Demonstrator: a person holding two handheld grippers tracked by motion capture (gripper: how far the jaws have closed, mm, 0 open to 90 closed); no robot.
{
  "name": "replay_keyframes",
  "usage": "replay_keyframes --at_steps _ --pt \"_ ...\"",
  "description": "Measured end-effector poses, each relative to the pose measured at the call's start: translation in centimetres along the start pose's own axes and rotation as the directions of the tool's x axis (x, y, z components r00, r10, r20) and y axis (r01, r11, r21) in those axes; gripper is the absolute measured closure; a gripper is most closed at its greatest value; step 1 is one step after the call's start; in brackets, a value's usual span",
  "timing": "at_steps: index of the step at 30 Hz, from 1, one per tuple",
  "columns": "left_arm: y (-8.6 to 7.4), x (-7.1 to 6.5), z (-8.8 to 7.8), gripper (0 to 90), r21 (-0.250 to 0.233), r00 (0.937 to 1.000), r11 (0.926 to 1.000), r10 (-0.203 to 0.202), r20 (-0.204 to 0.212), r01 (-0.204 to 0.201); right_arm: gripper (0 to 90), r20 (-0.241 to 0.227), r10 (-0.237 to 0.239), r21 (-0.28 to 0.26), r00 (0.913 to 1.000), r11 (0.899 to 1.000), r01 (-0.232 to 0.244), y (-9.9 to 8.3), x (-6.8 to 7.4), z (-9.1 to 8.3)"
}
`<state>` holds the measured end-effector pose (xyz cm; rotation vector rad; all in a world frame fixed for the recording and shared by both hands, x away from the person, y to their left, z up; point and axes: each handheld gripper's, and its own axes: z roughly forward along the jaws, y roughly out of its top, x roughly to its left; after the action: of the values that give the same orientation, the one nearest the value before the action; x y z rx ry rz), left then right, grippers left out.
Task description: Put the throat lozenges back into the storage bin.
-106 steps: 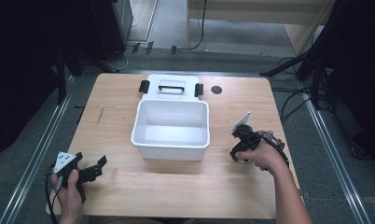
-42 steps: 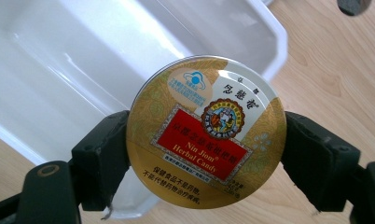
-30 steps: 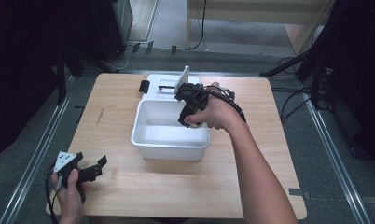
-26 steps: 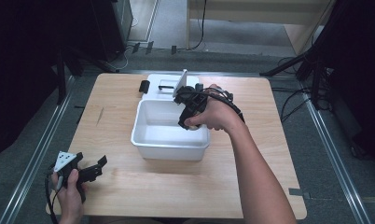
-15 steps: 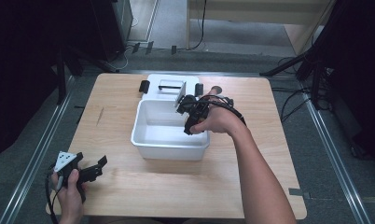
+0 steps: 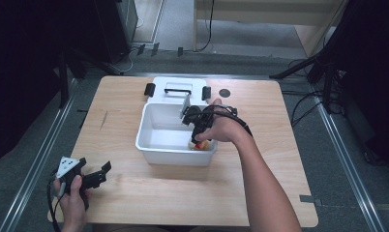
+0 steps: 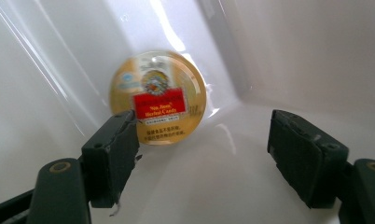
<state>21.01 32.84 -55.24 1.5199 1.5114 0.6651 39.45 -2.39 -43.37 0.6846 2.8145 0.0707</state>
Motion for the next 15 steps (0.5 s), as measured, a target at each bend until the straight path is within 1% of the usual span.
replay_keyframes --at_steps 4,6,8,9,10,11,12,13,14,15 --pt "0.0 0.0 0.0 0.2 0.0 1.0 1.0 0.001 0.0 -0.001 24.4 -0.002 0.01 -0.011 0.9999 1.0 -0.01 -0.1 0.0 -0.1" --pt "0.0 0.0 0.0 0.2 -0.001 1.0 1.0 0.0 0.0 0.0 22.0 -0.005 0.02 -0.019 0.9998 1.0 -0.02 -0.2 -0.1 -0.3" --pt "0.0 0.0 0.0 0.2 0.0 1.0 1.0 0.001 0.0 -0.001 20.3 -0.002 0.041 -0.032 0.9991 0.999 -0.041 -0.4 -0.3 -0.5" --pt "0.0 0.0 0.0 0.2 0.0 1.0 1.0 0.002 -0.001 -0.002 20.0 -0.004 0.055 -0.046 0.9985 0.997 -0.055 -0.5 -0.3 -0.7" --pt "0.0 0.0 0.0 0.2 0.0 1.0 1.0 0.002 -0.001 -0.002 15.2 -0.008 0.066 -0.074 0.9978 0.995 -0.067 -0.7 -0.4 -1.2" --pt "0.0 0.0 0.0 0.2 0.0 1.0 1.0 0.002 -0.001 -0.002 15.2 -0.008 0.066 -0.074 0.9978 0.995 -0.067 -0.7 -0.4 -1.2" --pt "0.0 0.0 0.0 0.2 0.0 1.0 1.0 0.002 -0.001 -0.002 12.9 -0.01 0.076 -0.084 0.9971 0.994 -0.077 -0.7 -0.5 -1.5" --pt "0.0 0.0 0.0 0.2 -0.001 1.0 1.0 0.001 -0.001 -0.001 12.2 -0.024 0.096 -0.119 0.9951 0.988 -0.098 -0.9 -0.6 -2.4" --pt "0.0 0.0 0.0 0.2 -0.001 1.0 1.0 0.001 -0.001 -0.001 12.2 -0.024 0.096 -0.119 0.9951 0.988 -0.098 -0.9 -0.6 -2.4" --pt "0.0 0.0 0.0 0.2 -0.001 1.0 1.0 0.002 -0.001 -0.002 11.2 -0.031 0.097 -0.137 0.9948 0.986 -0.1 -0.9 -0.7 -2.8"
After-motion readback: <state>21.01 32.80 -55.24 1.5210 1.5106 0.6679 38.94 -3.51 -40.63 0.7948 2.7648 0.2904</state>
